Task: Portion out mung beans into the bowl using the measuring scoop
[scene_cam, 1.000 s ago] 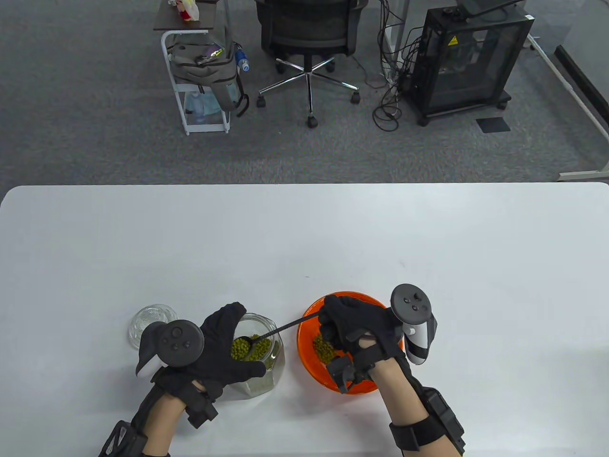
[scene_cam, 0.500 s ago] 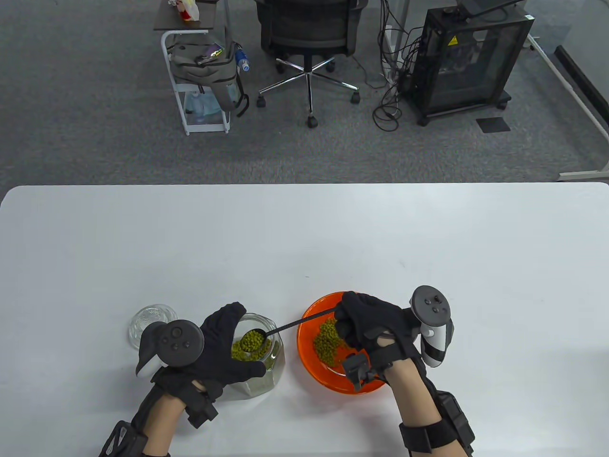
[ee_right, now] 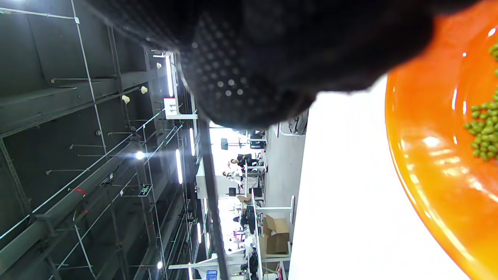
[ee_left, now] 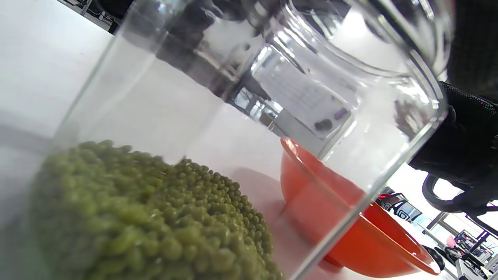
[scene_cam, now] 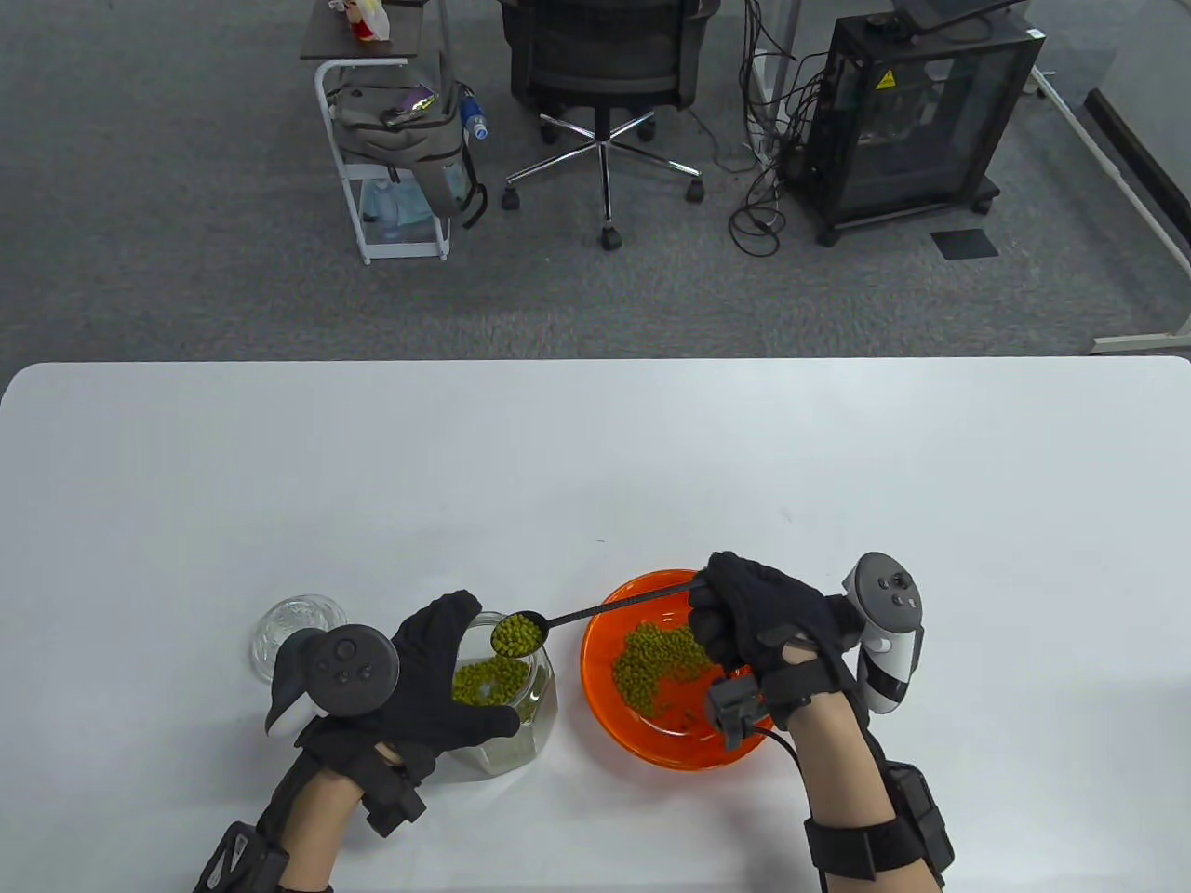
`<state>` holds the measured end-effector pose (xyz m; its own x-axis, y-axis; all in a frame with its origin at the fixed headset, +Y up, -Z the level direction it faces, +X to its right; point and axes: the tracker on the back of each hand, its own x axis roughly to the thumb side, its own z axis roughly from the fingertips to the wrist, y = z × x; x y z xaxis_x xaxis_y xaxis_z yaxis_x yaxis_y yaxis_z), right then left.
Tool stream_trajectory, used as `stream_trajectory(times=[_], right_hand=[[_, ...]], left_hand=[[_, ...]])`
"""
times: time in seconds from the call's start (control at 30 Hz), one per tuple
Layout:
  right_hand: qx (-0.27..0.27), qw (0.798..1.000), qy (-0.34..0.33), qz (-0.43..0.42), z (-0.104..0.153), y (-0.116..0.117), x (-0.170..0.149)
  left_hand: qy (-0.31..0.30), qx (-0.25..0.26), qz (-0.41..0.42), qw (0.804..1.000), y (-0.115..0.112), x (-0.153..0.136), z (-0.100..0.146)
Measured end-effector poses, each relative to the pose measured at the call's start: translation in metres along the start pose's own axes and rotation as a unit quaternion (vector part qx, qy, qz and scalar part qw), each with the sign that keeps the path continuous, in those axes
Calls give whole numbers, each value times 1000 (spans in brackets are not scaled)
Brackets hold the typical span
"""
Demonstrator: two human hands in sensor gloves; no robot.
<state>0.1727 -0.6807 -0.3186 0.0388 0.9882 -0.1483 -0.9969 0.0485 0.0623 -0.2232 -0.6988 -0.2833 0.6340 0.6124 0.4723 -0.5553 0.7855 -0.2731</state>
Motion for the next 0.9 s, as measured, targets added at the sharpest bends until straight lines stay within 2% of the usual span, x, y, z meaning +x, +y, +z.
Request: stream_trajectory(times=[0.37, 0.9], right_hand=[[-14, 1000, 6, 18, 4, -56, -4], [-56, 997, 16, 50, 12, -110, -18]], left_hand=[[0, 0, 0, 1000, 0, 0, 0], [0, 0, 0, 1000, 0, 0, 0]])
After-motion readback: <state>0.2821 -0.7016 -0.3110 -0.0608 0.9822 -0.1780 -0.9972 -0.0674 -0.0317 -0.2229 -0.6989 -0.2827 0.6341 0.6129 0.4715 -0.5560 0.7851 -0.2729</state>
